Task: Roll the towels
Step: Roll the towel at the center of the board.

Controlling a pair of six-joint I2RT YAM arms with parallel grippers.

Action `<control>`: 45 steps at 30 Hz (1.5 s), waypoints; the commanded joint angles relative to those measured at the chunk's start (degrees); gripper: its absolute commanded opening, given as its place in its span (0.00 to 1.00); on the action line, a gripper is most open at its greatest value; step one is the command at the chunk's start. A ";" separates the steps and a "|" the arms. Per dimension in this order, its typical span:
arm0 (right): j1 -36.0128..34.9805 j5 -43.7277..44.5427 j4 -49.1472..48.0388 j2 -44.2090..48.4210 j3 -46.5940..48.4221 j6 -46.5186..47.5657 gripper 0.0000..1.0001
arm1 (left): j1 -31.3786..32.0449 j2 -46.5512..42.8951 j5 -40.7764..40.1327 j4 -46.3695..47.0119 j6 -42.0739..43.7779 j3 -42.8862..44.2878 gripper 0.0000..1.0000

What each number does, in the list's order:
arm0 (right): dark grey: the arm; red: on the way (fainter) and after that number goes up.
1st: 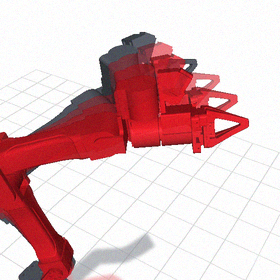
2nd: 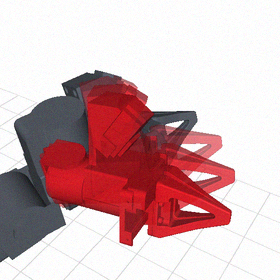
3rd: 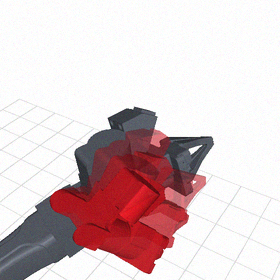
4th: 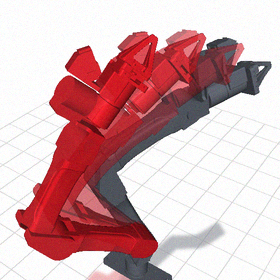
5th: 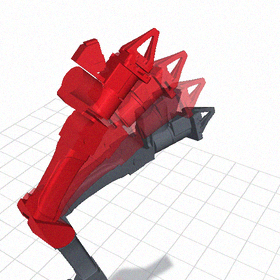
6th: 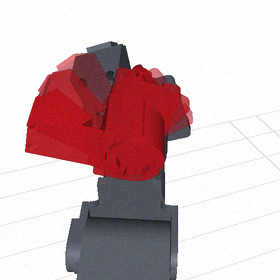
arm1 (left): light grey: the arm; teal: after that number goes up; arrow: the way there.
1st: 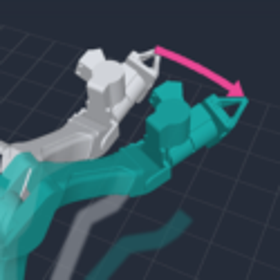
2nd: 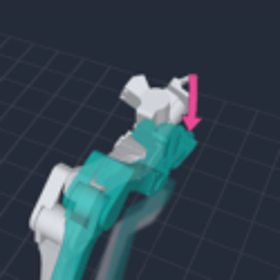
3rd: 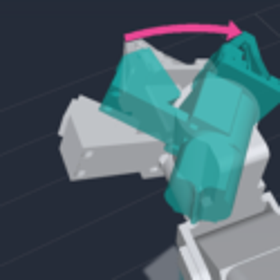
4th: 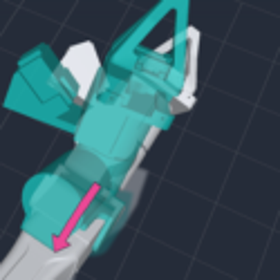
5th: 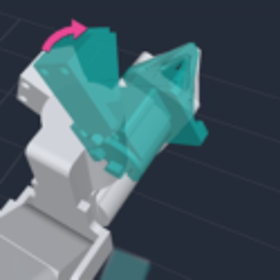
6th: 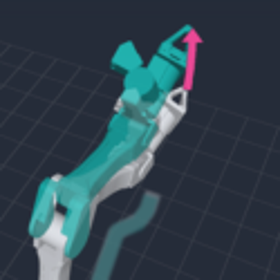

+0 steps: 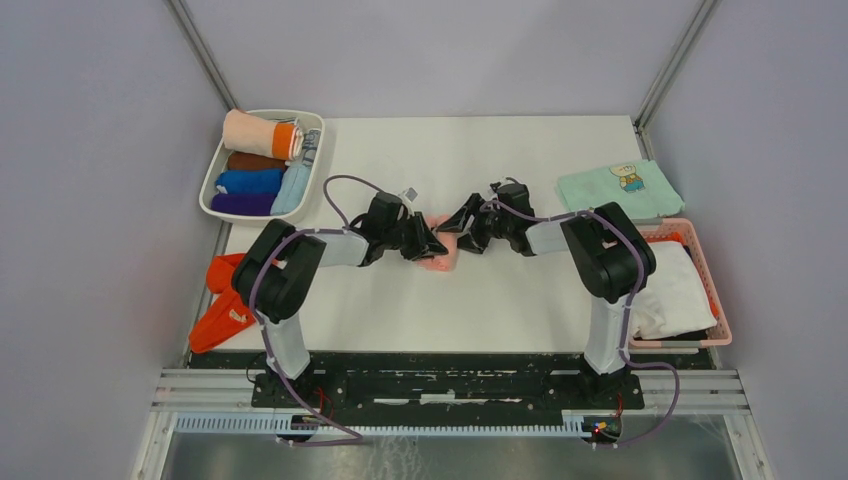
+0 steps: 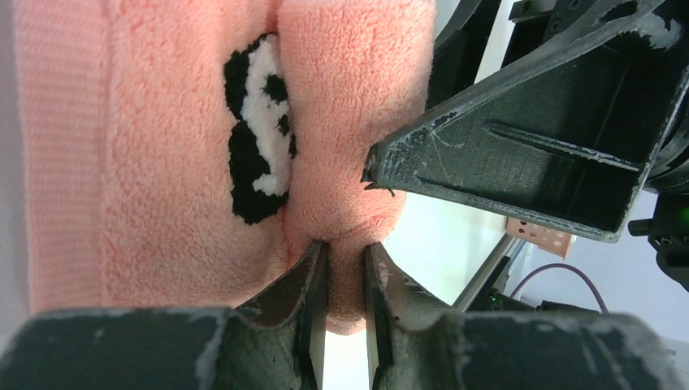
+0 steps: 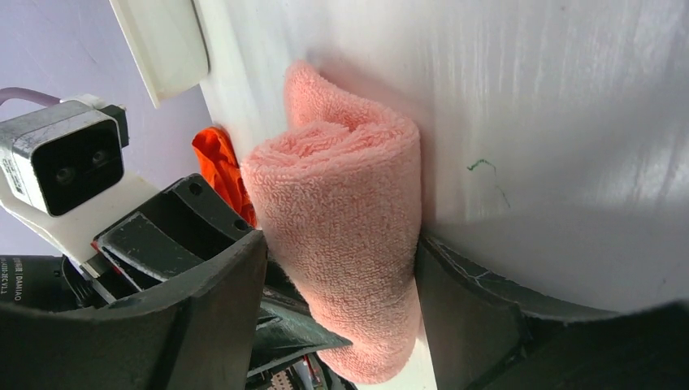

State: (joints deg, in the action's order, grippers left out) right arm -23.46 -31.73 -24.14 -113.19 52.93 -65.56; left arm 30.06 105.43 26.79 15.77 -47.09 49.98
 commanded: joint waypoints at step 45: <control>-8.30 29.47 56.85 3.53 17.96 6.77 0.29 | 38.65 -0.16 -81.63 -18.73 30.19 14.01 0.65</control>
State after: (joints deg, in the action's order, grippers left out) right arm -31.35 -5.06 26.00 -109.71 71.57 -59.09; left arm 68.58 101.91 -49.47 -7.55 -23.33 61.78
